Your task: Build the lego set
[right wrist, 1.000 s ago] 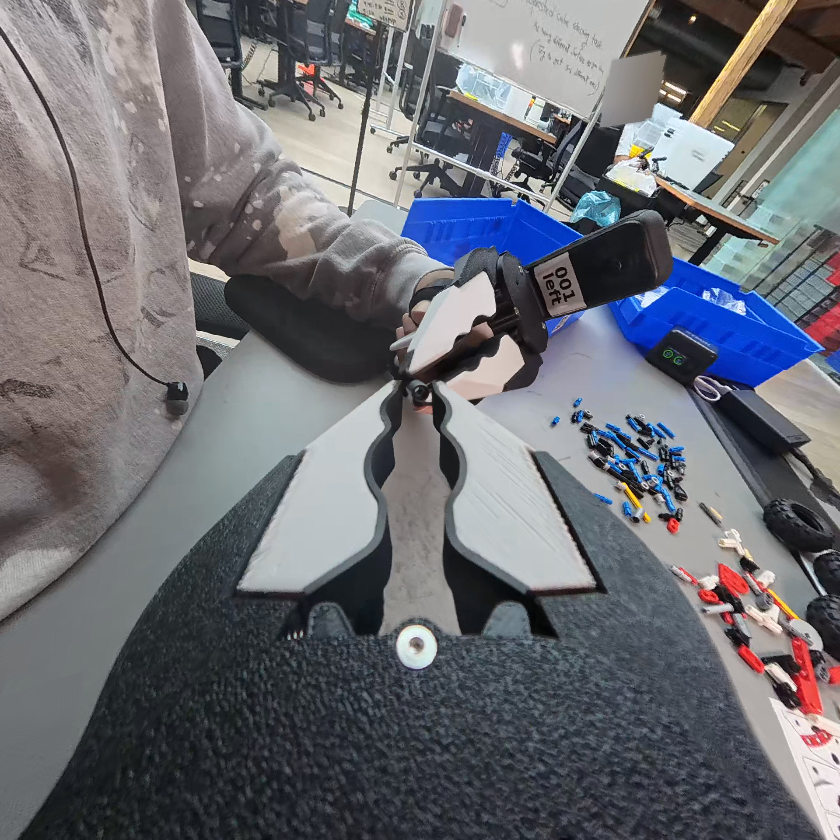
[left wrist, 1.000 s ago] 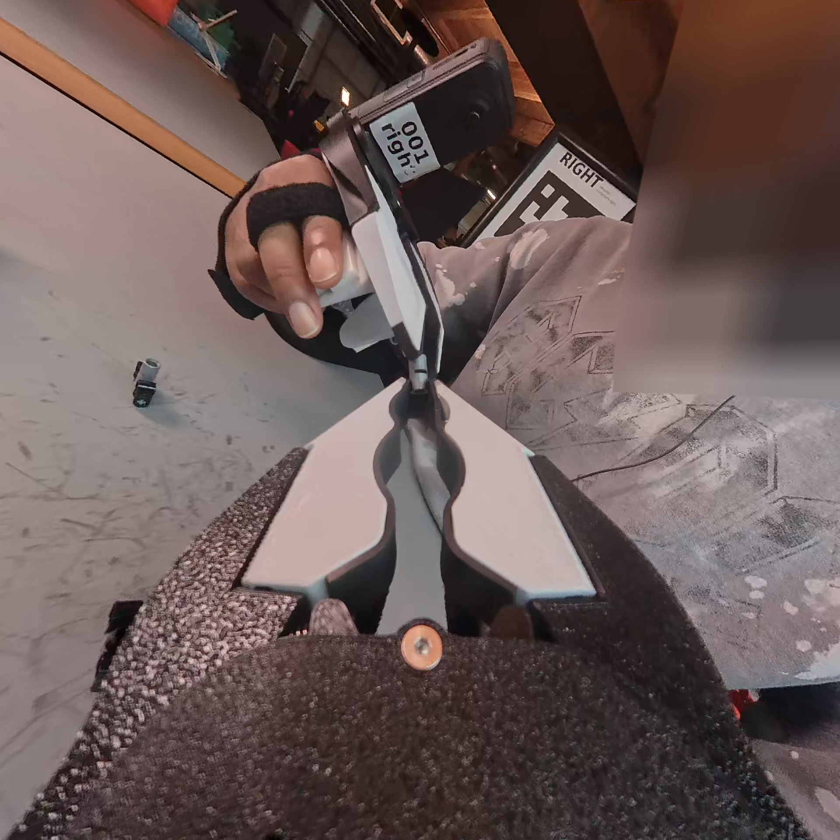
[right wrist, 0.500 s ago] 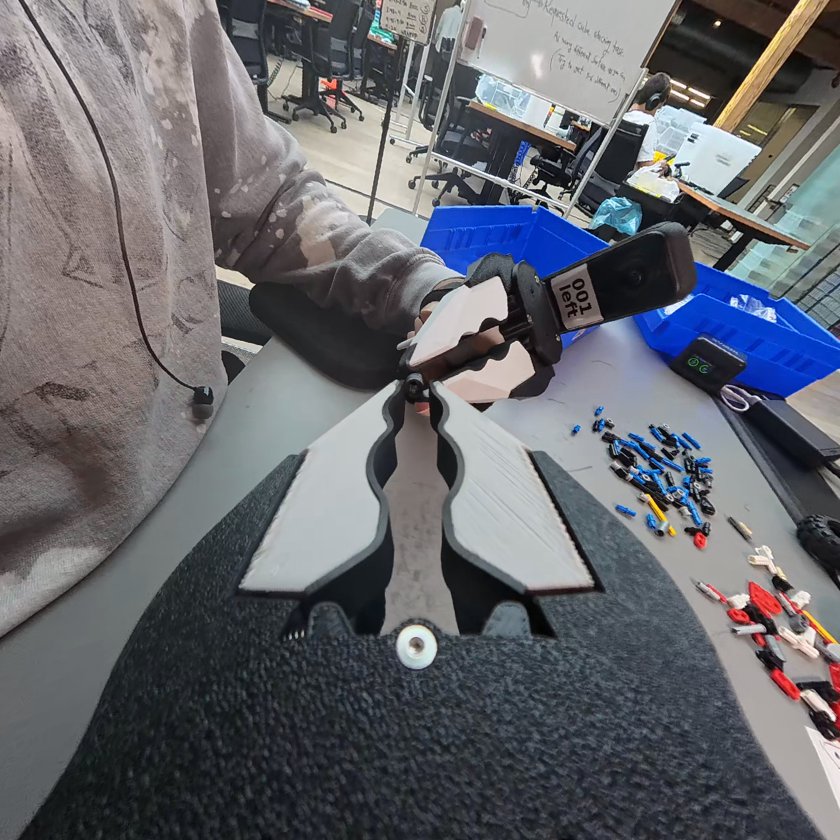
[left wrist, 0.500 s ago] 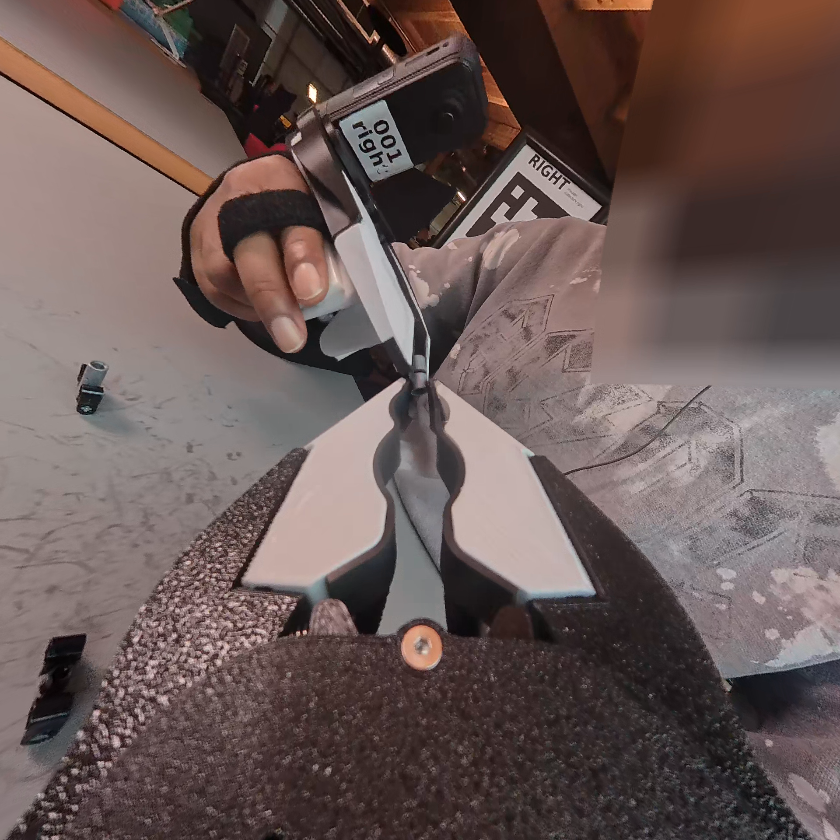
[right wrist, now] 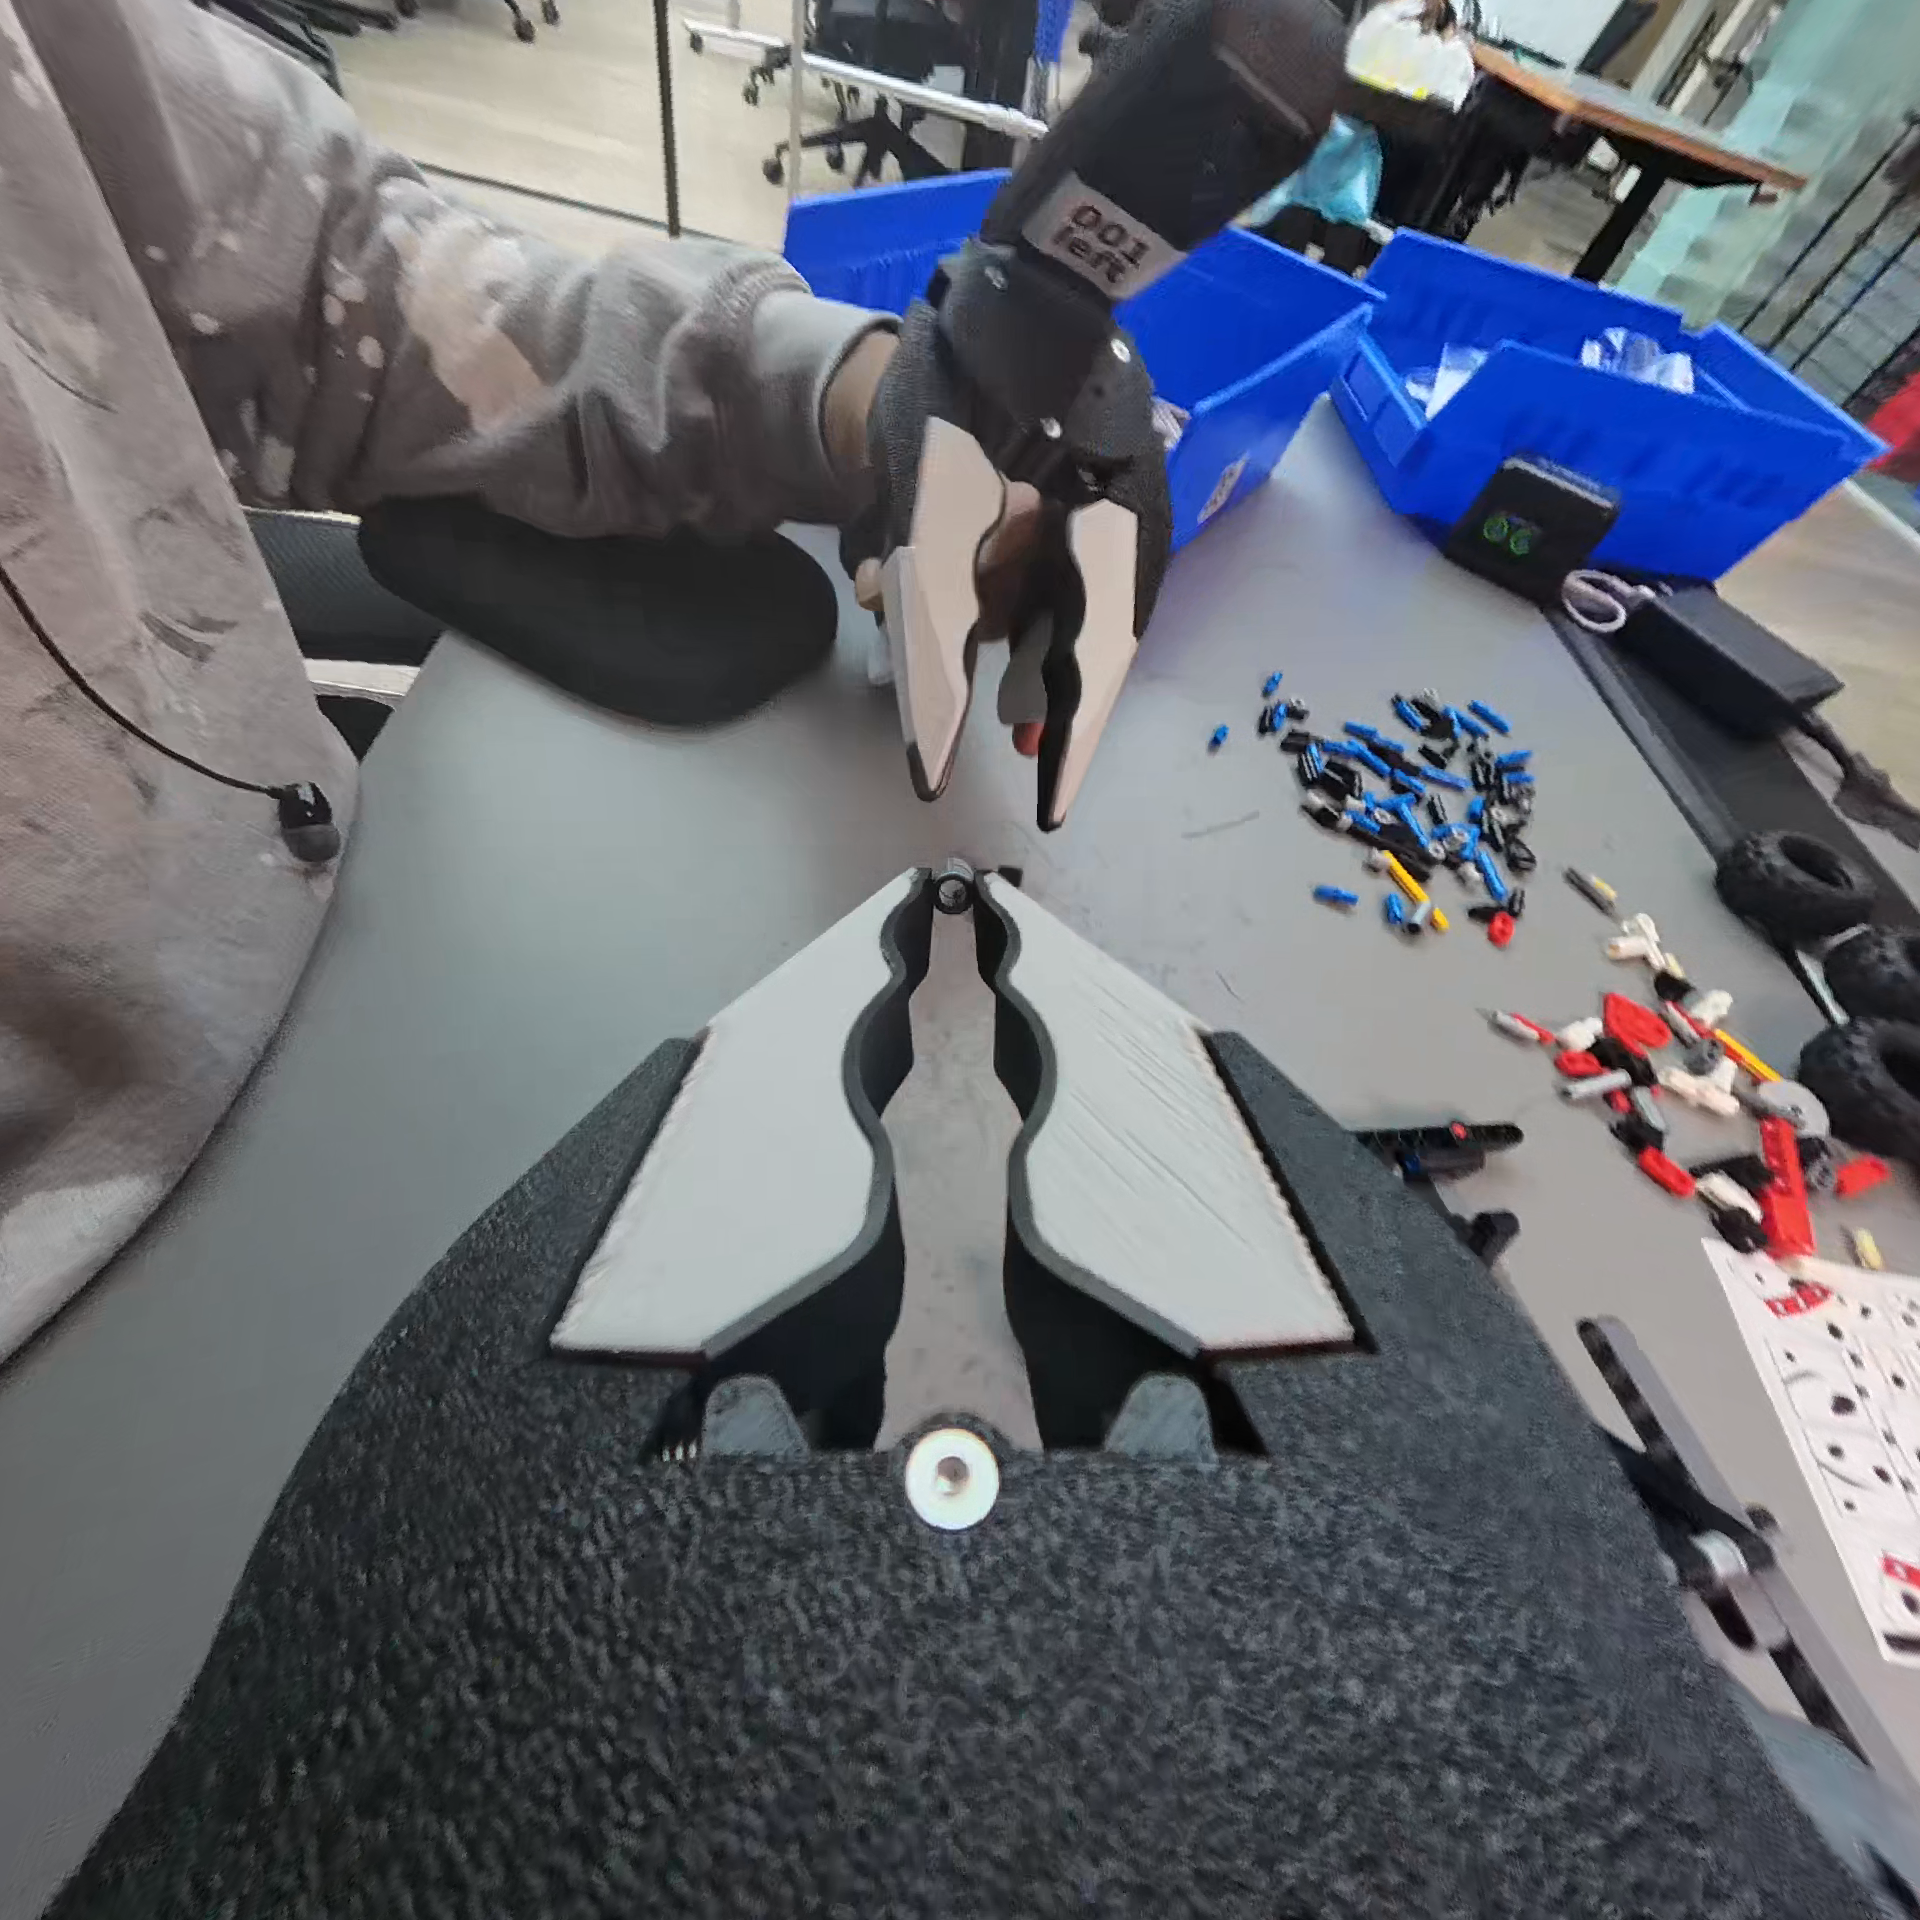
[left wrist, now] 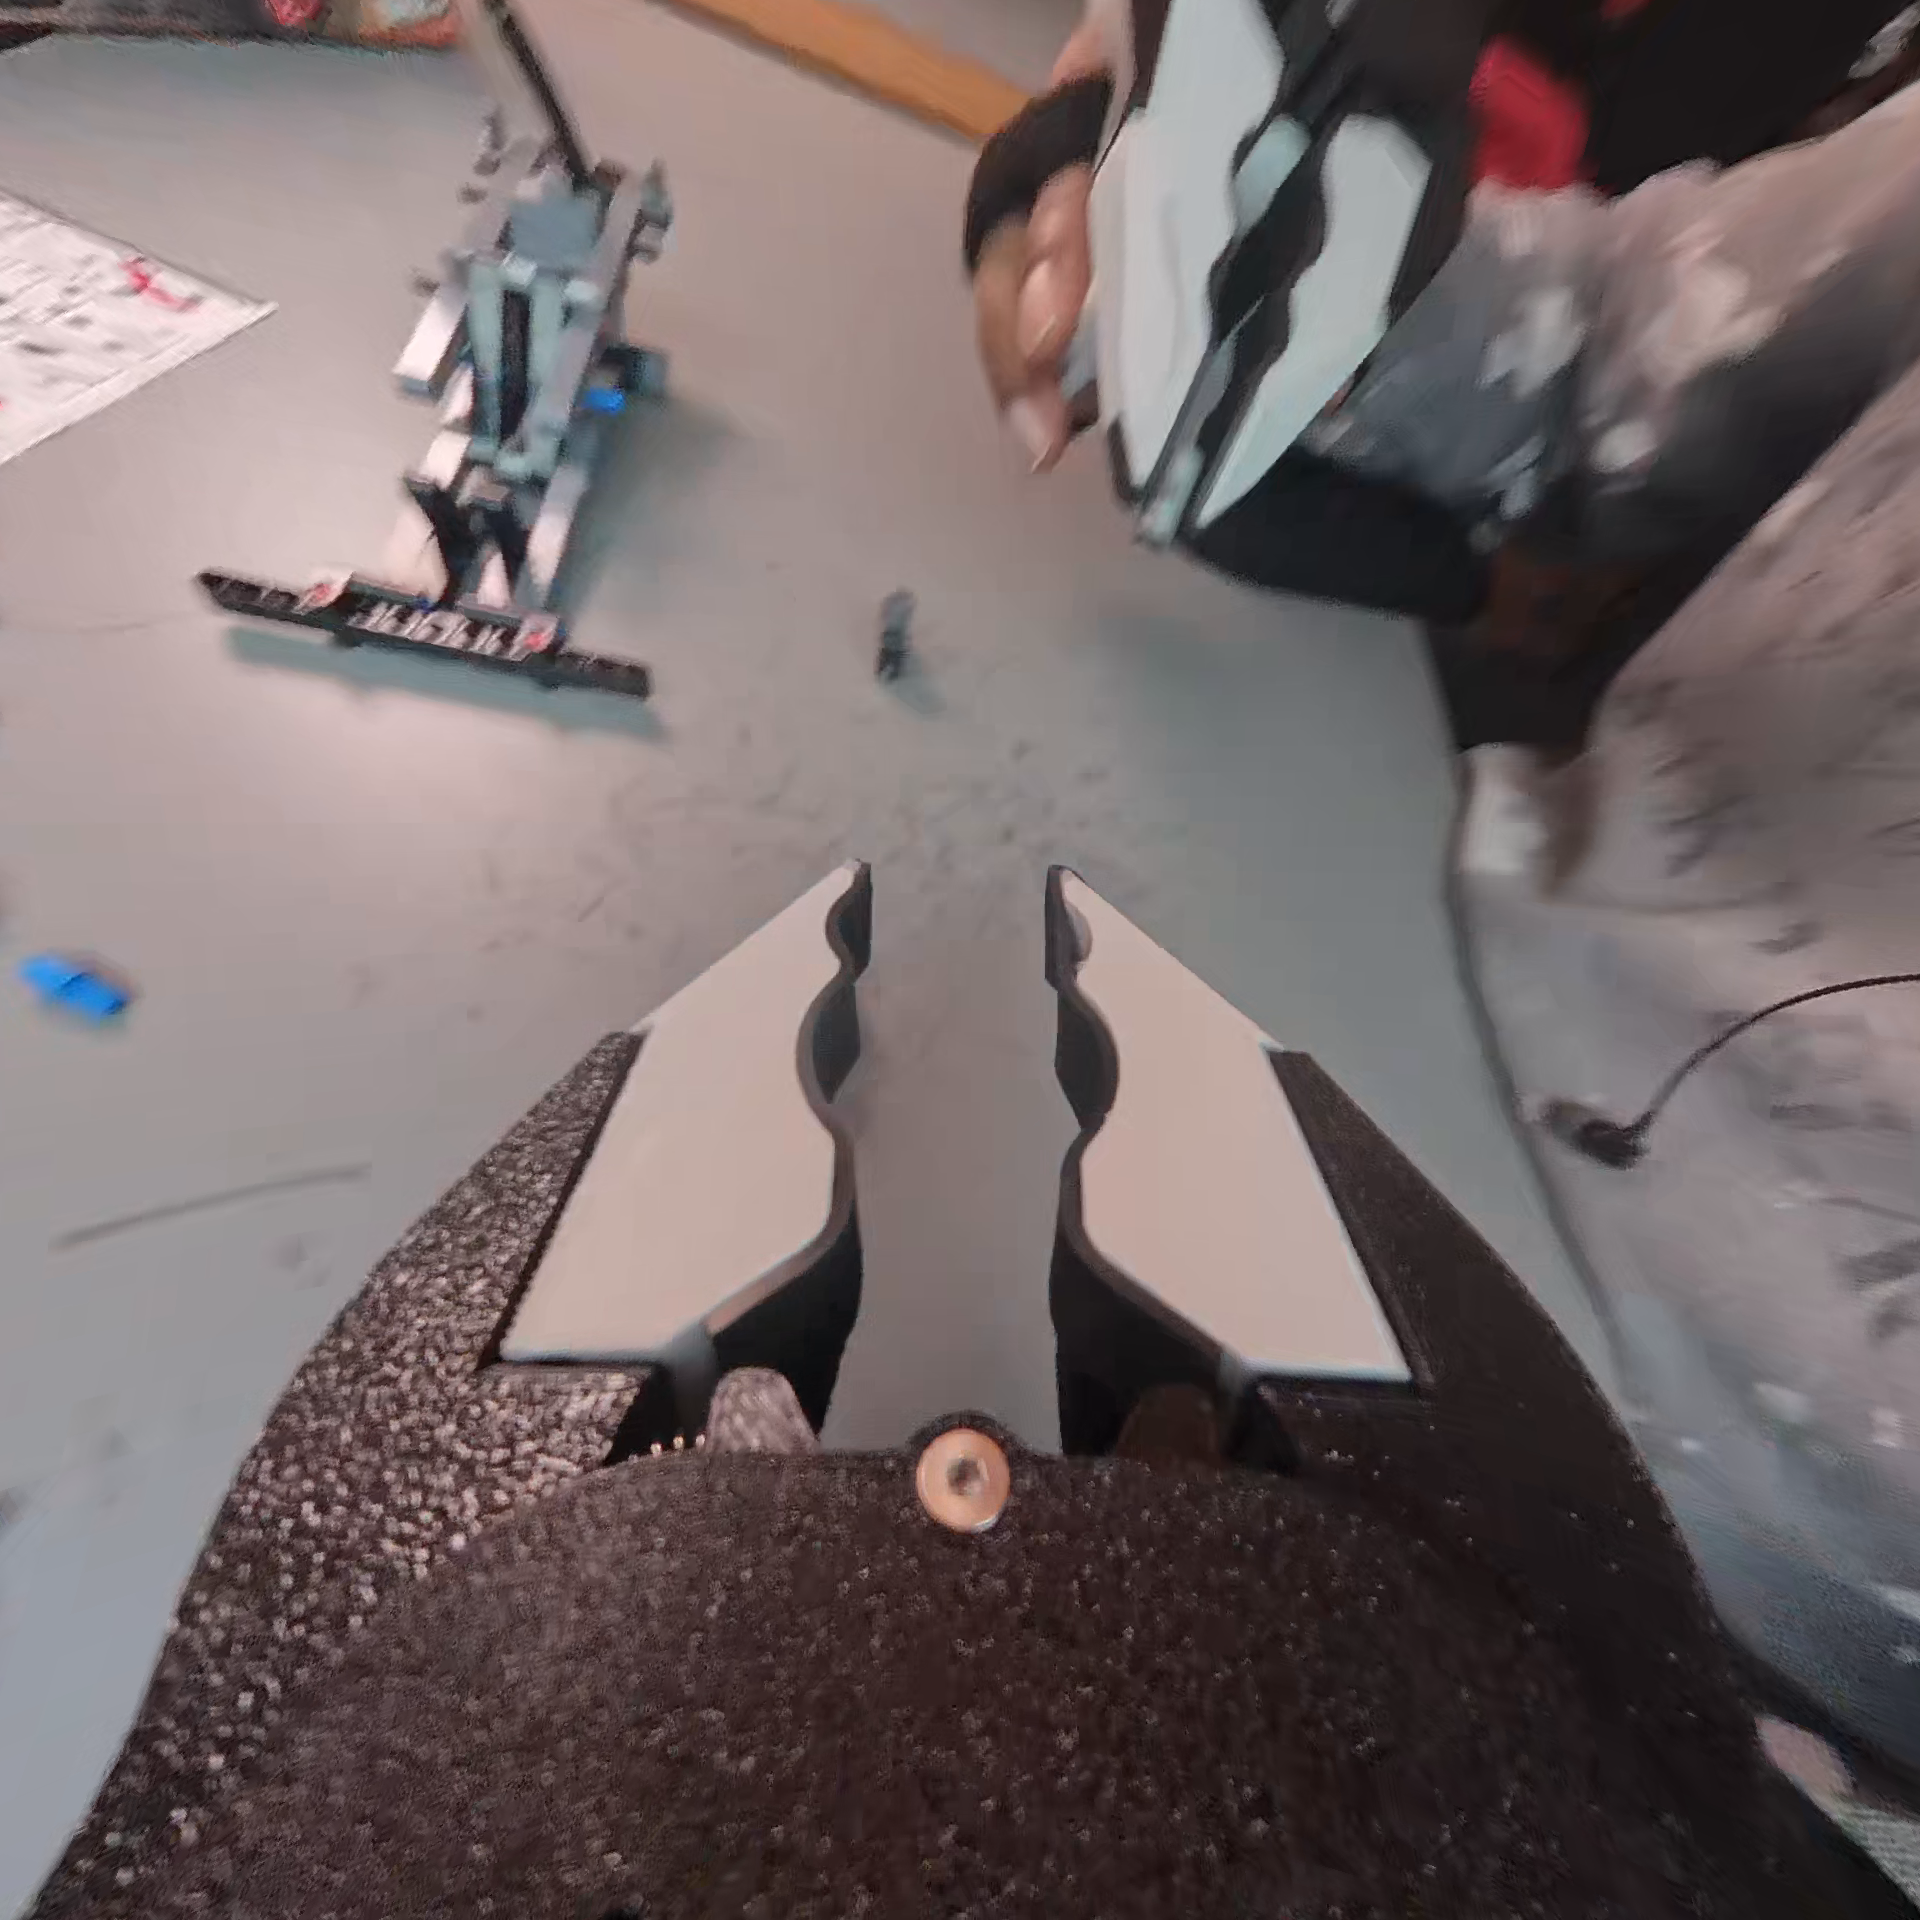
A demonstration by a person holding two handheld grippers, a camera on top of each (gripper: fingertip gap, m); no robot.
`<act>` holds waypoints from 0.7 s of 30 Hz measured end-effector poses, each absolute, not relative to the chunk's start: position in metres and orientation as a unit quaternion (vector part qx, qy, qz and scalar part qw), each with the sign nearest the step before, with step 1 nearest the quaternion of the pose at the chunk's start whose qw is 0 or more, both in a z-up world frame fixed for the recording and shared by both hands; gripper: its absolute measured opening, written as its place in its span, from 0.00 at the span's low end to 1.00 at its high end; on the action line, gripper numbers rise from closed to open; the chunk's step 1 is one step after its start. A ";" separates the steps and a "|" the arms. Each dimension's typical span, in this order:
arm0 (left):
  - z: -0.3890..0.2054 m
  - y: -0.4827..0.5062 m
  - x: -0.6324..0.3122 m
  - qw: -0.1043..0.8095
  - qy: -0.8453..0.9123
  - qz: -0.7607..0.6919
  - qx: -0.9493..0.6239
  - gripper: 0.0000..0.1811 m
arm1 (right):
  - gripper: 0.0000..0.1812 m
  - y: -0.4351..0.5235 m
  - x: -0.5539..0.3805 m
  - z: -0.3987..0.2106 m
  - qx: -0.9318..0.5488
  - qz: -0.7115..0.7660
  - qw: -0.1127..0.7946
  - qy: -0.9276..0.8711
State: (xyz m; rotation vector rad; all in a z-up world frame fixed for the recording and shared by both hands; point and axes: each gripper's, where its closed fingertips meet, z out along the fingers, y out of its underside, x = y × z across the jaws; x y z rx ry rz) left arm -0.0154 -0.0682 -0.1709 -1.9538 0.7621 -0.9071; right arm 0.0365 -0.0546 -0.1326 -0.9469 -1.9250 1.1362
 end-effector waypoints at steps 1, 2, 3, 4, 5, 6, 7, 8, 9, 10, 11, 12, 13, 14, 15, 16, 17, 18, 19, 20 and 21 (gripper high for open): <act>-0.187 -0.066 -0.027 0.406 0.309 -0.308 -0.803 0.21 | 0.04 -0.046 0.038 -0.135 -0.377 0.430 0.352 -0.741; -0.201 -0.066 -0.036 0.389 0.314 -0.270 -0.823 0.22 | 0.04 -0.039 0.040 -0.136 -0.388 0.424 0.354 -0.738; -0.213 -0.066 -0.040 0.372 0.319 -0.246 -0.836 0.22 | 0.04 -0.032 0.043 -0.136 -0.399 0.420 0.355 -0.734; -0.223 -0.067 -0.043 0.356 0.324 -0.228 -0.846 0.22 | 0.04 -0.026 0.045 -0.136 -0.409 0.417 0.355 -0.730; -0.230 -0.065 -0.045 0.346 0.327 -0.209 -0.854 0.20 | 0.04 -0.020 0.048 -0.134 -0.416 0.415 0.357 -0.727; -0.235 -0.063 -0.047 0.342 0.327 -0.193 -0.859 0.16 | 0.04 -0.016 0.050 -0.133 -0.422 0.412 0.358 -0.724; -0.235 -0.061 -0.047 0.343 0.327 -0.188 -0.860 0.11 | 0.04 -0.011 0.053 -0.132 -0.429 0.408 0.359 -0.722; -0.235 -0.060 -0.046 0.341 0.326 -0.191 -0.861 0.08 | 0.04 -0.007 0.055 -0.133 -0.436 0.402 0.357 -0.722; -0.236 -0.057 -0.045 0.341 0.323 -0.189 -0.863 0.06 | 0.04 -0.004 0.058 -0.133 -0.442 0.395 0.354 -0.723; -0.236 -0.055 -0.044 0.342 0.321 -0.185 -0.864 0.06 | 0.04 -0.002 0.060 -0.135 -0.448 0.388 0.350 -0.726; -0.236 -0.054 -0.039 0.341 0.325 -0.187 -0.862 0.05 | 0.04 -0.001 0.061 -0.136 -0.455 0.381 0.344 -0.728; -0.234 -0.052 -0.031 0.341 0.328 -0.191 -0.860 0.05 | 0.04 0.000 0.063 -0.137 -0.462 0.375 0.335 -0.731; -0.233 -0.049 -0.021 0.343 0.329 -0.195 -0.858 0.05 | 0.04 -0.001 0.063 -0.139 -0.469 0.368 0.325 -0.734; -0.232 -0.045 -0.010 0.343 0.329 -0.199 -0.857 0.05 | 0.04 -0.001 0.062 -0.141 -0.475 0.359 0.315 -0.739; -0.232 -0.041 0.001 0.342 0.330 -0.200 -0.857 0.05 | 0.04 -0.002 0.061 -0.146 -0.482 0.346 0.305 -0.745; -0.233 -0.038 0.011 0.341 0.332 -0.199 -0.857 0.05 | 0.04 -0.002 0.060 -0.152 -0.489 0.328 0.296 -0.752; -0.235 -0.036 0.020 0.339 0.339 -0.195 -0.856 0.05 | 0.04 -0.003 0.058 -0.159 -0.497 0.314 0.286 -0.757; -0.236 -0.033 0.026 0.341 0.344 -0.186 -0.855 0.05 | 0.04 -0.006 0.057 -0.166 -0.506 0.305 0.267 -0.762; -0.236 -0.031 0.030 0.344 0.346 -0.179 -0.854 0.05 | 0.04 -0.010 0.056 -0.174 -0.512 0.300 0.248 -0.766; -0.236 -0.030 0.032 0.344 0.345 -0.178 -0.855 0.05 | 0.04 -0.014 0.055 -0.181 -0.515 0.294 0.232 -0.771; -0.236 -0.030 0.032 0.343 0.341 -0.181 -0.856 0.05 | 0.04 -0.017 0.054 -0.188 -0.518 0.287 0.218 -0.776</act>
